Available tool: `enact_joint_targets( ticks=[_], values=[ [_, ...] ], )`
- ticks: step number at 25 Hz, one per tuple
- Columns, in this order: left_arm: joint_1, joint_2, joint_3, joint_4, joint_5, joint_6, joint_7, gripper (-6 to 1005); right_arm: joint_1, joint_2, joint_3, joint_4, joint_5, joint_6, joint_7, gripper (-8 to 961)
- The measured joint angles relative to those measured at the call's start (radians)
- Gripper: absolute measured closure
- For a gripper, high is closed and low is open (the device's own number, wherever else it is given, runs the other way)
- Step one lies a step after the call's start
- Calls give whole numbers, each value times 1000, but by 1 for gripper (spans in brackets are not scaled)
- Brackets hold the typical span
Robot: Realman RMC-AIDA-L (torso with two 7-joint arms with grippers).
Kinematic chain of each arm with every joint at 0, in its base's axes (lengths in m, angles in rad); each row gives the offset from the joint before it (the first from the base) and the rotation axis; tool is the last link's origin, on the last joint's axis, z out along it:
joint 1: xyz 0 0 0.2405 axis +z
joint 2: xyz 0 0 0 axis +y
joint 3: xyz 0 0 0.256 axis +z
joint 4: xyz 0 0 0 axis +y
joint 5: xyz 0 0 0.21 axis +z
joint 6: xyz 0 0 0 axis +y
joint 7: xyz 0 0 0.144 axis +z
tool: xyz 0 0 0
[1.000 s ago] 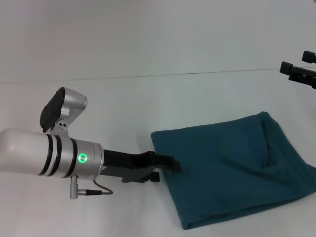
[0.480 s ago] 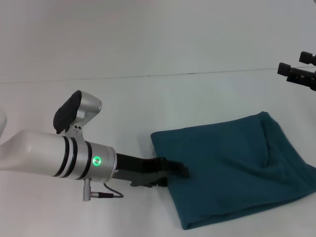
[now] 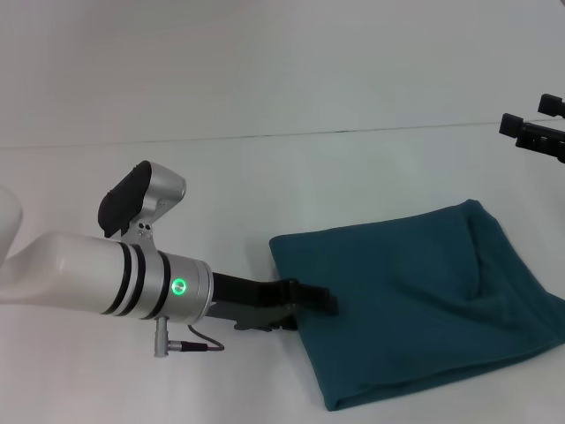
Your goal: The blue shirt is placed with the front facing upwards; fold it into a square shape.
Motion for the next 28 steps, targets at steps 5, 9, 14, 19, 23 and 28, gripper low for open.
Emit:
enact_joint_targets(
  ticks=[5, 9, 14, 19, 23, 28],
  values=[
    [-1, -1, 1, 1, -5, 11, -4, 252, 0, 2, -3, -2, 0, 5, -2, 28],
    [-2, -5, 1, 2, -7, 17, -4, 255, 0, 3, -1, -1, 0, 5, -4, 28],
    [-5, -6, -3, 4, -9, 21, -5, 258, 1, 3, 2, 0, 0, 7, -7, 27],
    [-26, -6, 1, 44, -31, 22, -4, 262, 1, 4, 3, 0, 0, 8, -9, 27],
    [-30, -6, 2, 51, -32, 21, -2, 320, 1, 4, 3, 0, 2, 8, -9, 27],
    [-30, -5, 2, 51, -32, 19, 2, 473, 1, 6, 3, -2, 3, 8, -11, 27]
  ],
)
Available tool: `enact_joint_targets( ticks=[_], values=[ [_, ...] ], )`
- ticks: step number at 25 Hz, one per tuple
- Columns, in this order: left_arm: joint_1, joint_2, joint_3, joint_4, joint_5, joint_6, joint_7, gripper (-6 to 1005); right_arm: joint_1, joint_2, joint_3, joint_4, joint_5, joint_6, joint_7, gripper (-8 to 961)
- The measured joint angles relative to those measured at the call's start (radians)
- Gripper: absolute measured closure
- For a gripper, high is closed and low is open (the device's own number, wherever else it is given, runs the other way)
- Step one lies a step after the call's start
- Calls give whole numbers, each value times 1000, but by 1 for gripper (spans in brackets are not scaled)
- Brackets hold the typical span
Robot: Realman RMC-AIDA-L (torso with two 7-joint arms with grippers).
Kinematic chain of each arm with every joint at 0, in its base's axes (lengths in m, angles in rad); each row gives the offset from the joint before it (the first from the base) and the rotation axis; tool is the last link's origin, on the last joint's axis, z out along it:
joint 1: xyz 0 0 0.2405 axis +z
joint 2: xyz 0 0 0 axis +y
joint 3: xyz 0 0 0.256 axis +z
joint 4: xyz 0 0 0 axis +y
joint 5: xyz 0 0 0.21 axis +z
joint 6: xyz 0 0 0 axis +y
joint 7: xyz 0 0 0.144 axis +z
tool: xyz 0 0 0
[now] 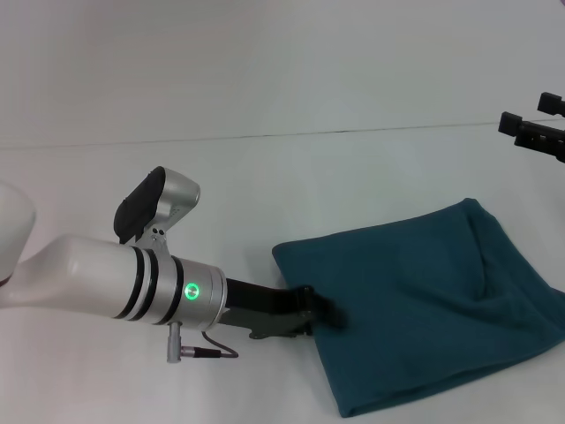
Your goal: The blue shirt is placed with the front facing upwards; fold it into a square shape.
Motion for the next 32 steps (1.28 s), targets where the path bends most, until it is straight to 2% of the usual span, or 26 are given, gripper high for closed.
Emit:
enact_joint_targets(
  ticks=[8, 19, 26, 32],
  values=[
    [8, -1, -7, -5, 0, -8, 2, 823, -2, 1, 0, -2, 3, 0, 0, 27],
    [27, 4, -11, -14, -2, -16, 7, 938, 6, 3, -1, 1, 2, 1, -4, 26],
    [111, 14, -27, -101, -1, -9, 7, 948, 19, 20, -26, 3, -3, 35, -39, 26],
    [162, 39, -44, -144, 3, 2, 8, 948, 32, 29, -69, 5, -3, 73, -41, 26]
  ],
)
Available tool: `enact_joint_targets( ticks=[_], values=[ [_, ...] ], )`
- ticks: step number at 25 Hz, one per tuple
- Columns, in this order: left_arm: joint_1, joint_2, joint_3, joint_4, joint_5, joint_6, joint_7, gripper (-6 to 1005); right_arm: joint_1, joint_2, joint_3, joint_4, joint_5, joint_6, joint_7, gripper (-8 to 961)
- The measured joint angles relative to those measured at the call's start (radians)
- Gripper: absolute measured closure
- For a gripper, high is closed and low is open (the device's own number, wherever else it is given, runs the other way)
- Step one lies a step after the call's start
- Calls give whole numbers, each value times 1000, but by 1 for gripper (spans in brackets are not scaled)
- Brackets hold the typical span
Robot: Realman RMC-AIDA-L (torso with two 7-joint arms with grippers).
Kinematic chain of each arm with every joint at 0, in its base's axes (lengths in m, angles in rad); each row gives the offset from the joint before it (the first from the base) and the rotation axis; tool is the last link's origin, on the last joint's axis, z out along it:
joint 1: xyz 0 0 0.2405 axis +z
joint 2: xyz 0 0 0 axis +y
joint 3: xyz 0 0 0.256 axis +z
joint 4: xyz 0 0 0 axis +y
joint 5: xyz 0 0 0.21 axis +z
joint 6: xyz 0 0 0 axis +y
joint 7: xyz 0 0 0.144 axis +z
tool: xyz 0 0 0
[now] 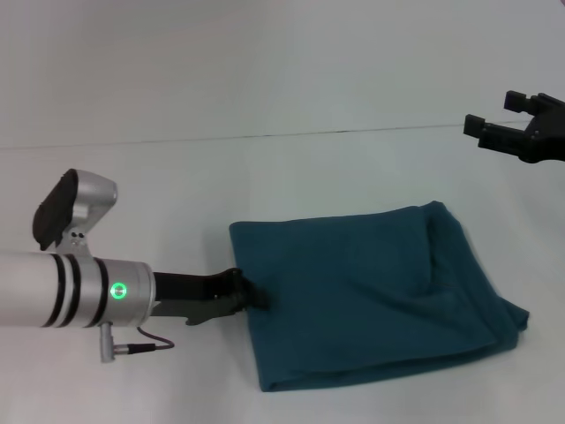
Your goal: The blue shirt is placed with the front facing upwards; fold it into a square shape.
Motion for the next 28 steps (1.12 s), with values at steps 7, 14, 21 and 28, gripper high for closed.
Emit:
enact_joint_targets(
  ticks=[7, 14, 21, 28],
  values=[
    [18, 35, -11, -6, 2, 8, 17, 948, 16, 10, -38, 11, 0, 39, -2, 26],
    [39, 74, -69, -7, 5, 11, 52, 949, 26, 16, -89, 30, 0, 75, -2, 26],
    [58, 103, -84, -7, 5, 4, 74, 949, 35, 18, -93, 38, 0, 79, 7, 25],
    [76, 119, -126, -9, 5, 4, 112, 949, 39, 20, -95, 56, 1, 79, 9, 25]
  ],
)
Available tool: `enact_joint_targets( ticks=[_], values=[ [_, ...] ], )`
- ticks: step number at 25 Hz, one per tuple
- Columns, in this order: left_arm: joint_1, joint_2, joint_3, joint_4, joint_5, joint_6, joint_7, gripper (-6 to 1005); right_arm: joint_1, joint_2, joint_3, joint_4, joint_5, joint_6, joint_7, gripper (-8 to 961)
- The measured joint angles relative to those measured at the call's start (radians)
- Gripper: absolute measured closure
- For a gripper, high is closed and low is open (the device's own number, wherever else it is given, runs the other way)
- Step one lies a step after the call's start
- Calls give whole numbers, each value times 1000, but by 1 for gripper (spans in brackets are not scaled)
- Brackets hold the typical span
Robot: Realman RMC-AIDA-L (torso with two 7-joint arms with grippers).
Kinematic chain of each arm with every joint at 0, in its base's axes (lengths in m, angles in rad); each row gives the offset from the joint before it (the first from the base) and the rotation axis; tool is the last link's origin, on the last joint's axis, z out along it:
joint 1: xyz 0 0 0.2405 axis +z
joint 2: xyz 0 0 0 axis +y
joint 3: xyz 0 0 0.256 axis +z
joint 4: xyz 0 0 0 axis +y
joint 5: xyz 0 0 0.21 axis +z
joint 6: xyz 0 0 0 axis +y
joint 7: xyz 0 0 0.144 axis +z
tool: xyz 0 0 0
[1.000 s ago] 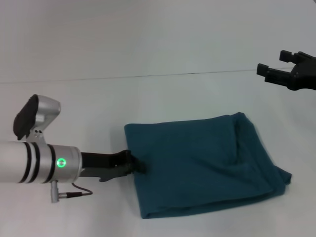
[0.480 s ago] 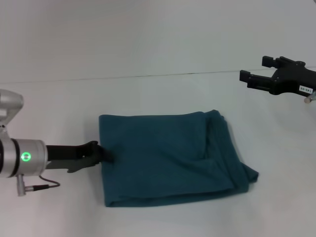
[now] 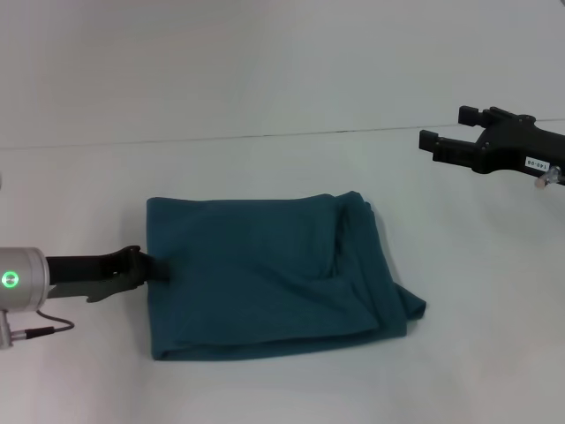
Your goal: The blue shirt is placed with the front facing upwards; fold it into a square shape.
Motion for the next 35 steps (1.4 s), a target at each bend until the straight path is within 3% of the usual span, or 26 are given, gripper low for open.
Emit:
enact_joint_targets(
  ticks=[8, 19, 25, 27, 31, 33, 35],
  values=[
    [12, -1, -39, 1, -1, 0, 18, 950, 0, 0, 0, 4, 2, -3, 2, 25],
    [24, -16, -65, 2, -4, 12, 43, 859, 0, 0, -13, 13, 1, -3, 2, 25],
    [50, -20, -66, -89, -3, 8, 105, 660, 0, 0, -38, 15, 1, 7, 4, 25],
    [66, -22, -66, -141, -3, 1, 124, 416, 0, -1, -38, 18, 1, 14, -2, 24],
    [80, -23, -76, -204, -6, -15, 164, 259, 12, -3, -41, 22, 3, 15, -9, 24],
    [80, -28, -115, -229, -9, -12, 226, 181, 19, -8, -59, 23, 1, 8, -9, 24],
    [68, -42, -189, -242, -30, 19, 347, 166, 26, -14, -85, 24, 1, -5, -10, 24]
  ],
)
